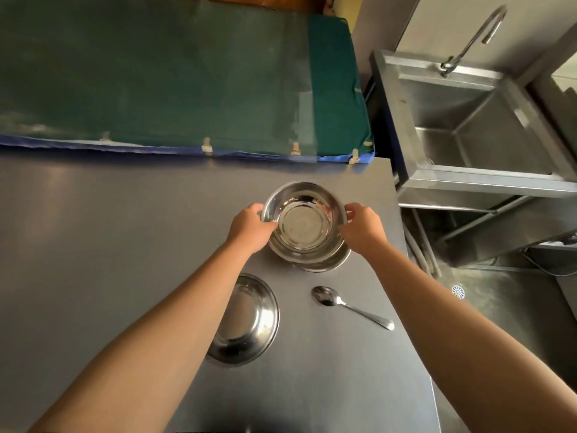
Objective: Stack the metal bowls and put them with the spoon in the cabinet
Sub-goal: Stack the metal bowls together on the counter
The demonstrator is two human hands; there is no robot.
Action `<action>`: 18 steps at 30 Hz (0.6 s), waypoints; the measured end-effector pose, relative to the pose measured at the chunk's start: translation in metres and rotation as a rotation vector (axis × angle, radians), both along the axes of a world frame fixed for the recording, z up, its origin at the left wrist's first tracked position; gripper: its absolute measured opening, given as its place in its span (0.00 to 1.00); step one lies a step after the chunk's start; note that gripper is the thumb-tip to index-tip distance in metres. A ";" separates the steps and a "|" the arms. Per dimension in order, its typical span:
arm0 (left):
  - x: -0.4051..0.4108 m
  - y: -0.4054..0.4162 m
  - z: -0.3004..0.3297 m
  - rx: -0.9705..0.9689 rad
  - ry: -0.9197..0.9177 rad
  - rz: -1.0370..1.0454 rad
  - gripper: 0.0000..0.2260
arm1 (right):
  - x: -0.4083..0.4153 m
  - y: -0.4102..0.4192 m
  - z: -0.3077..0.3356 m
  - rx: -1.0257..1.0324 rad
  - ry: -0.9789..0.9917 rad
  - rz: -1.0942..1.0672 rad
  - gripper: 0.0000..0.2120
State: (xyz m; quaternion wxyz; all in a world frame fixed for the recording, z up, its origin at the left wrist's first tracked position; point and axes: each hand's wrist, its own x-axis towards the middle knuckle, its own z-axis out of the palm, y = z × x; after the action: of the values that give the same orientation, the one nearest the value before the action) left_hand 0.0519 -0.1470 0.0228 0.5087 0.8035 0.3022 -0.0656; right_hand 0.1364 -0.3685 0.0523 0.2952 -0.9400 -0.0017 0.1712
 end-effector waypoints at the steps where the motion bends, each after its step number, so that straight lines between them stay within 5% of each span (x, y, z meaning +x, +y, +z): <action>1: 0.003 -0.009 0.000 0.003 0.004 -0.004 0.18 | 0.002 -0.009 -0.004 0.010 0.012 -0.016 0.25; 18: 0.010 -0.039 -0.030 0.061 0.125 -0.095 0.20 | 0.000 -0.046 -0.060 0.024 0.130 -0.086 0.20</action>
State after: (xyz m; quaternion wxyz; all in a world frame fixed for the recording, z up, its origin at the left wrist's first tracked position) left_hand 0.0622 -0.1855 -0.0071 0.4603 0.8264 0.2970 -0.1305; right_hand 0.1367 -0.4142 -0.0080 0.3129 -0.9226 0.0559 0.2188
